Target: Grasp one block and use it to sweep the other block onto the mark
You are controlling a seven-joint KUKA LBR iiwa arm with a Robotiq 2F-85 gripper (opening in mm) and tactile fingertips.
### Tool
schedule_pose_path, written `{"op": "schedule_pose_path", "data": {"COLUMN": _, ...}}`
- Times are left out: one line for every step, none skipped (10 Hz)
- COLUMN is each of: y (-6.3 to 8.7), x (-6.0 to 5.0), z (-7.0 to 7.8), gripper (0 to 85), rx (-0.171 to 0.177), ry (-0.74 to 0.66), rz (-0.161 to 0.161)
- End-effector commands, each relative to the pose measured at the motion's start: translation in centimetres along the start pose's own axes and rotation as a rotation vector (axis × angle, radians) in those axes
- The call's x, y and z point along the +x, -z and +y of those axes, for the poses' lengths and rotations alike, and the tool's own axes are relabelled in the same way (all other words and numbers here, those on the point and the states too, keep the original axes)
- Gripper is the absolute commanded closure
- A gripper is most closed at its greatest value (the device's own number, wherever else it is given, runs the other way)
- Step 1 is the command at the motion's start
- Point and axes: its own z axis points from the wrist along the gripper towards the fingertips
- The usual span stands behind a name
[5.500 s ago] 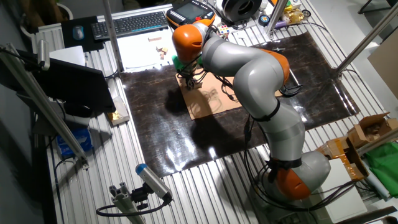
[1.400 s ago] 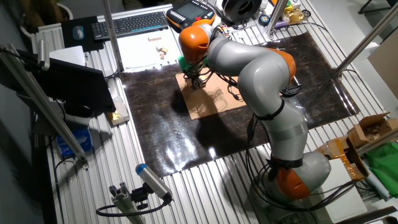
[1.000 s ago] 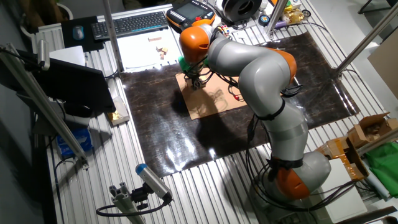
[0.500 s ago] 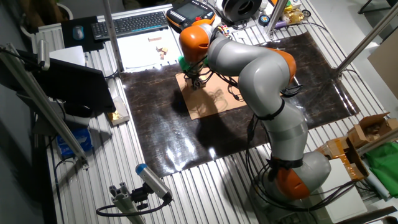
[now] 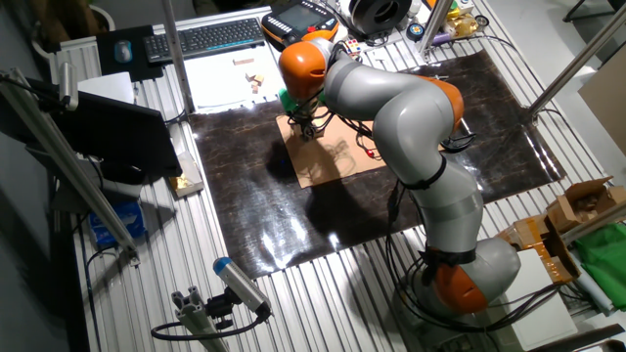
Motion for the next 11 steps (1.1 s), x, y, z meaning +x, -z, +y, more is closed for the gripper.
{"op": "schedule_pose_path", "data": {"y": 0.00, "x": 0.00, "z": 0.00, "gripper": 84.3, "rx": -0.001, "ry": 0.002, "rz": -0.003}}
{"op": "schedule_pose_path", "data": {"y": 0.00, "x": 0.00, "z": 0.00, "gripper": 84.3, "rx": -0.003, "ry": 0.010, "rz": -0.017}}
{"op": "schedule_pose_path", "data": {"y": 0.00, "x": 0.00, "z": 0.00, "gripper": 84.3, "rx": -0.003, "ry": 0.015, "rz": -0.021}}
{"op": "schedule_pose_path", "data": {"y": 0.00, "x": 0.00, "z": 0.00, "gripper": 84.3, "rx": -0.002, "ry": 0.014, "rz": -0.017}}
{"op": "schedule_pose_path", "data": {"y": 0.00, "x": 0.00, "z": 0.00, "gripper": 84.3, "rx": 0.000, "ry": 0.007, "rz": -0.011}}
{"op": "schedule_pose_path", "data": {"y": 0.00, "x": 0.00, "z": 0.00, "gripper": 84.3, "rx": 0.001, "ry": 0.000, "rz": -0.012}}
{"op": "schedule_pose_path", "data": {"y": 0.00, "x": 0.00, "z": 0.00, "gripper": 84.3, "rx": 0.001, "ry": -0.004, "rz": -0.015}}
{"op": "schedule_pose_path", "data": {"y": 0.00, "x": 0.00, "z": 0.00, "gripper": 84.3, "rx": 0.003, "ry": -0.004, "rz": -0.014}}
{"op": "schedule_pose_path", "data": {"y": 0.00, "x": 0.00, "z": 0.00, "gripper": 84.3, "rx": 0.003, "ry": -0.004, "rz": -0.011}}
{"op": "schedule_pose_path", "data": {"y": 0.00, "x": 0.00, "z": 0.00, "gripper": 84.3, "rx": 0.003, "ry": -0.004, "rz": -0.011}}
{"op": "schedule_pose_path", "data": {"y": 0.00, "x": 0.00, "z": 0.00, "gripper": 84.3, "rx": 0.003, "ry": -0.003, "rz": -0.011}}
